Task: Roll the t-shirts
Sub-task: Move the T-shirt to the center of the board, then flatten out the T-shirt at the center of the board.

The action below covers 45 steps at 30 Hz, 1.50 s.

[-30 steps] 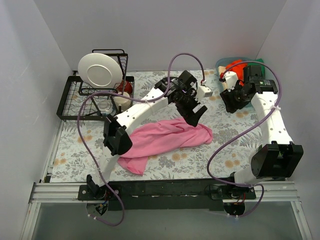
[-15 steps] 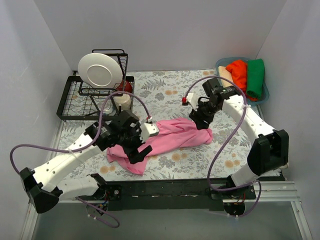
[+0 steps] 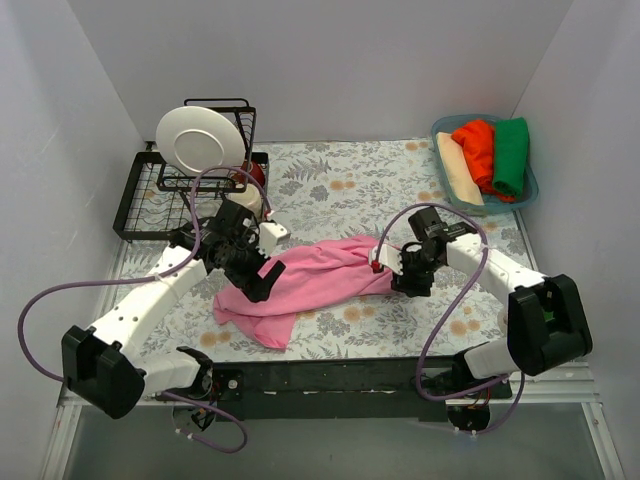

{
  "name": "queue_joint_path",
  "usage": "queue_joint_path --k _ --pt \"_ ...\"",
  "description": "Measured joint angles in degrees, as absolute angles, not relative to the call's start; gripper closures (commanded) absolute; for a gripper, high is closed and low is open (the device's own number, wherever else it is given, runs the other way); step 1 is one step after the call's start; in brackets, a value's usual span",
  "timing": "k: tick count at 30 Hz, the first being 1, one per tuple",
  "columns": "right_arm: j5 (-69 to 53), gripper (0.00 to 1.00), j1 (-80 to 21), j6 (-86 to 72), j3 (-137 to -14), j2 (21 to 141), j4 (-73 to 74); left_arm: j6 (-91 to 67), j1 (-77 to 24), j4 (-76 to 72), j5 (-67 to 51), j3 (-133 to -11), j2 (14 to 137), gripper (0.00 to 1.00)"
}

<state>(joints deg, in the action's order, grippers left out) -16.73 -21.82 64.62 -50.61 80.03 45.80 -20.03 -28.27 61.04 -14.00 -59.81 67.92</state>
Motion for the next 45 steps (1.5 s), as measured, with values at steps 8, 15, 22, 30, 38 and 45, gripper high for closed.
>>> queue_joint_path --k 8,15,22,30,38,45 --pt "-13.0 0.99 -28.7 67.8 -42.6 82.0 30.0 -18.7 -28.0 60.9 -12.5 -62.9 68.4 0.16" --pt "-15.7 0.99 -32.7 63.5 -58.2 77.9 43.8 -15.6 -27.9 61.5 -12.9 -65.7 64.6 0.13" --pt "-29.2 0.99 -33.8 52.5 -93.6 78.1 59.9 -12.3 -27.9 59.7 -11.8 -65.6 57.1 0.13" --pt "-42.3 0.61 -20.2 35.4 -103.2 100.4 58.0 -8.2 -27.9 55.9 -12.1 -67.3 63.7 0.13" --pt "-28.4 0.44 -1.4 27.6 -109.4 126.8 53.7 -8.4 -28.6 52.4 -14.7 -67.6 72.1 0.13" --pt "-30.1 0.44 0.5 42.3 -91.5 103.0 52.9 -10.2 -28.7 50.2 -16.0 -67.3 74.1 0.13"
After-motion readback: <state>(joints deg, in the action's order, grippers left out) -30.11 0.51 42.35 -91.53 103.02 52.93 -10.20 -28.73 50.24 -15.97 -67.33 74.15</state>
